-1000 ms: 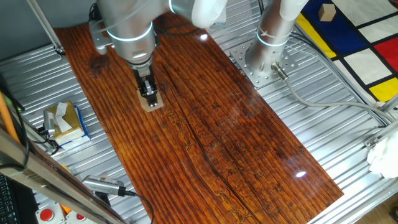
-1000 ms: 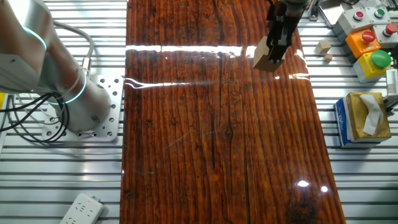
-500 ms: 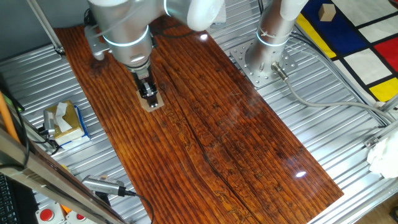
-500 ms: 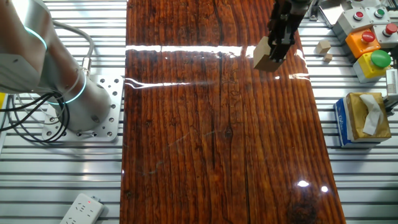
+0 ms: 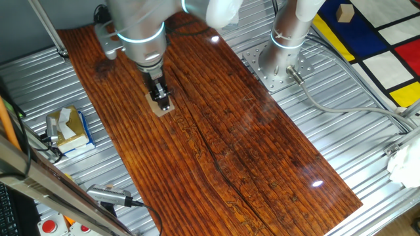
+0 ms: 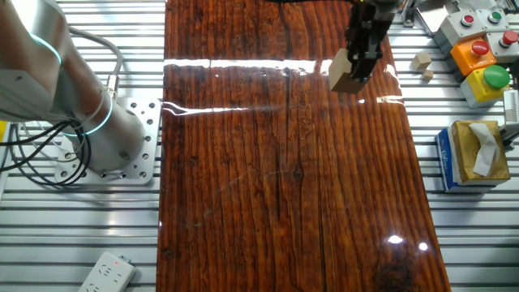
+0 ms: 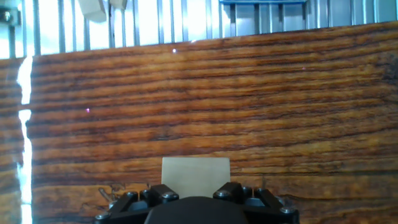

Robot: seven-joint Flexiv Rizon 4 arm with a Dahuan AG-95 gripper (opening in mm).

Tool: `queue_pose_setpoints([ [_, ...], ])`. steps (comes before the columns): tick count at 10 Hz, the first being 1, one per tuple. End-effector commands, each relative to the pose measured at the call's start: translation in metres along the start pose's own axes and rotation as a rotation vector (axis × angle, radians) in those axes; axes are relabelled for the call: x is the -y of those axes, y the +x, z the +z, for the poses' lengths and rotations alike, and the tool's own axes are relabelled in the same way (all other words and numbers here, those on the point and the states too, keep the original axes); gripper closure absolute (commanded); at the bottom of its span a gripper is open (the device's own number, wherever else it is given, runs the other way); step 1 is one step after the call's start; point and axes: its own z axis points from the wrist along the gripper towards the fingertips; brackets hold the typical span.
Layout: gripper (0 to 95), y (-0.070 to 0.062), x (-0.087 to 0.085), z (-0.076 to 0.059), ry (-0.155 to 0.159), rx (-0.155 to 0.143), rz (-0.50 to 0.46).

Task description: Pick up the small block on the left and move it to the right

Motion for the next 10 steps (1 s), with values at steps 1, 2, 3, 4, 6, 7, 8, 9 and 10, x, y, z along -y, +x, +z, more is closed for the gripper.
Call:
queue_pose_setpoints([
  [1,95.0,0.0037,0.0011,-0.0006,0.001,0.024,-0.042],
  [2,95.0,0.0037,0.0011,-0.0006,0.001,0.03,-0.061],
  [3,95.0,0.0037,0.0011,-0.0006,0.001,0.03,-0.075],
  [4,95.0,0.0037,0.0011,-0.0006,0.001,0.03,-0.102],
  [6,95.0,0.0037,0.0011,-0.0006,0.002,0.029,-0.125],
  [7,95.0,0.0037,0.0011,-0.0006,0.002,0.029,-0.148],
  [8,95.0,0.0037,0.0011,-0.0006,0.0,0.032,-0.165],
  [9,95.0,0.0037,0.0011,-0.0006,-0.006,0.037,-0.179],
  [10,95.0,0.0037,0.0011,-0.0006,-0.005,0.039,-0.188],
])
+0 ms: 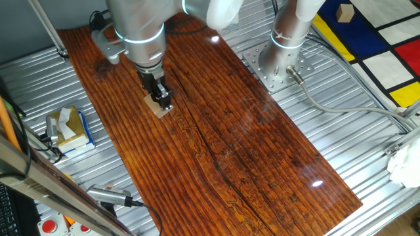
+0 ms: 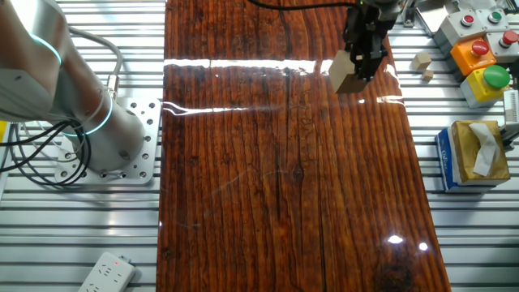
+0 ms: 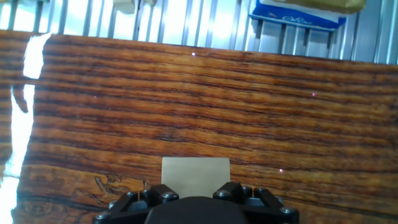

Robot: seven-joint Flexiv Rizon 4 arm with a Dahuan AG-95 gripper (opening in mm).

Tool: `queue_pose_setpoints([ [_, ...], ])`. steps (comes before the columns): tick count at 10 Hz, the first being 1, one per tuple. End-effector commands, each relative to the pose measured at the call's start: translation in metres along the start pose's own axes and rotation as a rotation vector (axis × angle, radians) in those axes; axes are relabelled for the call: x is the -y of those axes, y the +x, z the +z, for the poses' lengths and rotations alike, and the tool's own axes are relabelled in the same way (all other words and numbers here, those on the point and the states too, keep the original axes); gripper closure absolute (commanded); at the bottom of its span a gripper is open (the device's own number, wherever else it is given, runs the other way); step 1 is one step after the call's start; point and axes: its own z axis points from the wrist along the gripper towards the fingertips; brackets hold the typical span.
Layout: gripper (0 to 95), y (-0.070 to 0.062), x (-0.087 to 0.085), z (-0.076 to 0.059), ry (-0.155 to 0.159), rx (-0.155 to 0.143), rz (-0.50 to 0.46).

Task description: Pick up the small block on the left and move it to the right

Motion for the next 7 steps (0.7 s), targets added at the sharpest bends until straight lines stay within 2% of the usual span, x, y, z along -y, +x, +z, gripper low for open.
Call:
queue_pose_setpoints([
  [1,95.0,-0.0009,-0.0001,0.0002,-0.002,0.001,-0.014],
  [7,95.0,-0.0009,-0.0001,0.0002,-0.003,0.001,-0.037],
])
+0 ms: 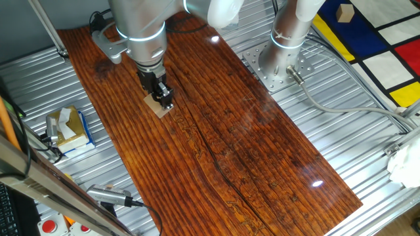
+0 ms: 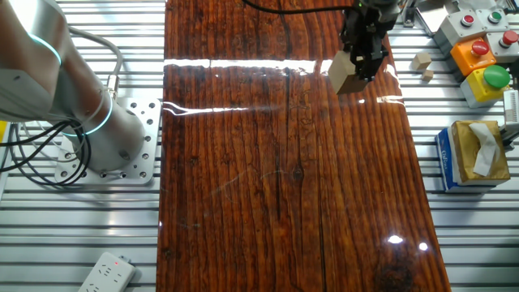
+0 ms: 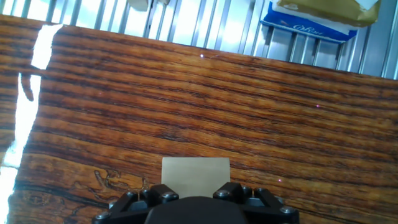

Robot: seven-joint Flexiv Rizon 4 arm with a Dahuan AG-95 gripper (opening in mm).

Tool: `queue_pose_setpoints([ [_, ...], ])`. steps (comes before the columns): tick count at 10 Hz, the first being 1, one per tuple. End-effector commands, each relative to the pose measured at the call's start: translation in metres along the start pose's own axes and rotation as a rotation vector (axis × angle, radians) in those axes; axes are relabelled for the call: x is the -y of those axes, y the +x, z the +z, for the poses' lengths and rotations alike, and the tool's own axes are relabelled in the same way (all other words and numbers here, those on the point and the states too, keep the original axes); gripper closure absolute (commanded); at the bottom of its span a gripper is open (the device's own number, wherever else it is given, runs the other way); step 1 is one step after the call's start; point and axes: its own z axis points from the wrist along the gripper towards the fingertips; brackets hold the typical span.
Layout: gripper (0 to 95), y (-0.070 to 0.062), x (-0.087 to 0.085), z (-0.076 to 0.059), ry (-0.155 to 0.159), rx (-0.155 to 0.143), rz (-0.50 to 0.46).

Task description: Pick up the small block on the left and move it to the right

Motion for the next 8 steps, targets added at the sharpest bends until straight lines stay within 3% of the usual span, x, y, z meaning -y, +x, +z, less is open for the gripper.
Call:
queue_pose_setpoints([
  [1,95.0,0.0001,0.0,0.0,0.001,0.0,-0.004],
  [8,95.0,0.0001,-0.0001,-0.0008,-0.001,0.002,-0.007],
])
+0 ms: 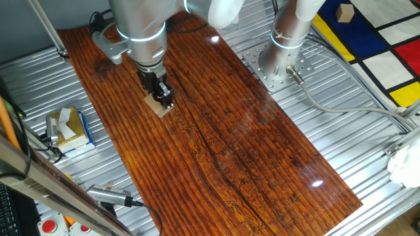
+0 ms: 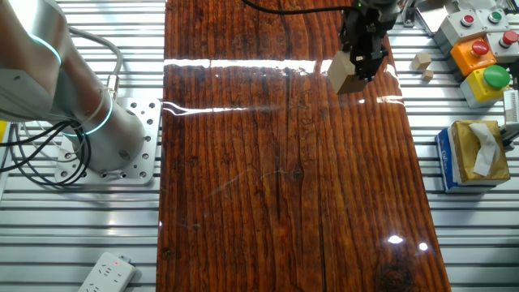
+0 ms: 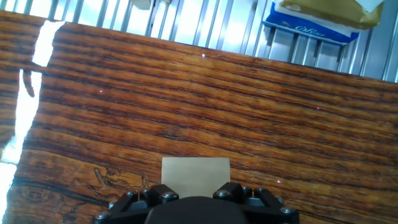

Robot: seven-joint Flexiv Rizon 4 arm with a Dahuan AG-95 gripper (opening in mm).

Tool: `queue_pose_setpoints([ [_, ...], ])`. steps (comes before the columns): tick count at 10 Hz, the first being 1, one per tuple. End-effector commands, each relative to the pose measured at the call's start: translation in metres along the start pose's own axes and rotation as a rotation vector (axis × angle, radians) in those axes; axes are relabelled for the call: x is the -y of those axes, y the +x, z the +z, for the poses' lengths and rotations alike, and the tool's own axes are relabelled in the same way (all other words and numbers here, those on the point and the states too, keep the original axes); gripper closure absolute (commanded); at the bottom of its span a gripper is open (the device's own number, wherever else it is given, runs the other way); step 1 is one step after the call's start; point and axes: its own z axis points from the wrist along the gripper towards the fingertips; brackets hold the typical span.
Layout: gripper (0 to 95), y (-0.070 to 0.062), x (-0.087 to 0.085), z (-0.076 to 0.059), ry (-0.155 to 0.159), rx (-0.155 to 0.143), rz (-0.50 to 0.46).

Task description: Pick up the small block on the left and move it to the right

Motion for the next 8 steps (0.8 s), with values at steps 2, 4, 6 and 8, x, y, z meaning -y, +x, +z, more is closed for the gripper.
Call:
queue_pose_setpoints([
  [2,95.0,0.001,0.0,-0.002,0.001,0.002,0.018],
  [4,95.0,0.001,0.0,-0.003,-0.002,0.003,0.033],
  [6,95.0,-0.003,-0.008,-0.002,-0.014,0.003,0.047],
  [8,95.0,-0.011,-0.026,0.003,-0.035,0.009,0.069],
])
